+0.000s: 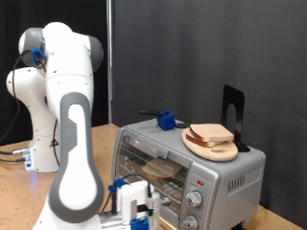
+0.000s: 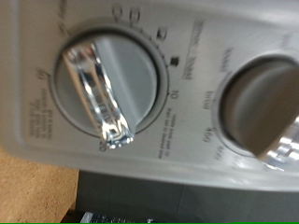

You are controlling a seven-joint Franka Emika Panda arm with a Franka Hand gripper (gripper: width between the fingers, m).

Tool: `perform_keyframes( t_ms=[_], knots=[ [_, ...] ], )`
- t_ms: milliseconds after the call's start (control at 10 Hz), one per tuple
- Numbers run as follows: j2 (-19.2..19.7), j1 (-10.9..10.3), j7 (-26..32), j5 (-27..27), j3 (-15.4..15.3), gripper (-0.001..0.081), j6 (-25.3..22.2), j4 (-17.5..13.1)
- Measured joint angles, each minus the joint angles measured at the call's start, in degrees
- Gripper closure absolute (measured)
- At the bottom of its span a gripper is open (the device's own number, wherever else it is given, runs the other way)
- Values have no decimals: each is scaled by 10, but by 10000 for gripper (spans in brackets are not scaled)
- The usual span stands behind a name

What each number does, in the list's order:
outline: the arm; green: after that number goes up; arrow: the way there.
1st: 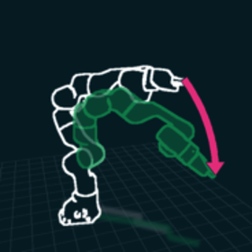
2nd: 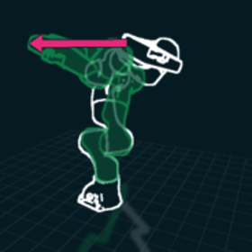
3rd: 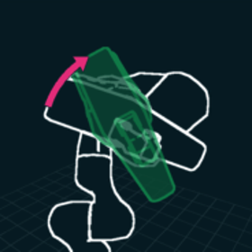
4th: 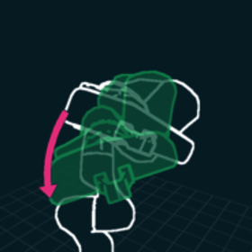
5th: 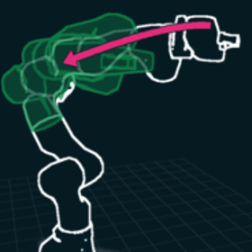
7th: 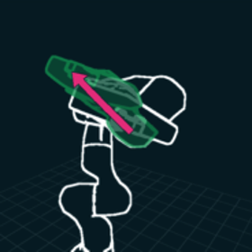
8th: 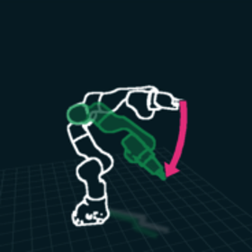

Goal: Make a piece of toast with the oven

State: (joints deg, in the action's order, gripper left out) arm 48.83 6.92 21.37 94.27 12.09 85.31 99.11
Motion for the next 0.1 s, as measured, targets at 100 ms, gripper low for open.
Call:
perform_keyframes(
  t_ms=[100],
  knots=[
    [-5, 9, 0, -11, 10, 1, -13, 6]
  ],
)
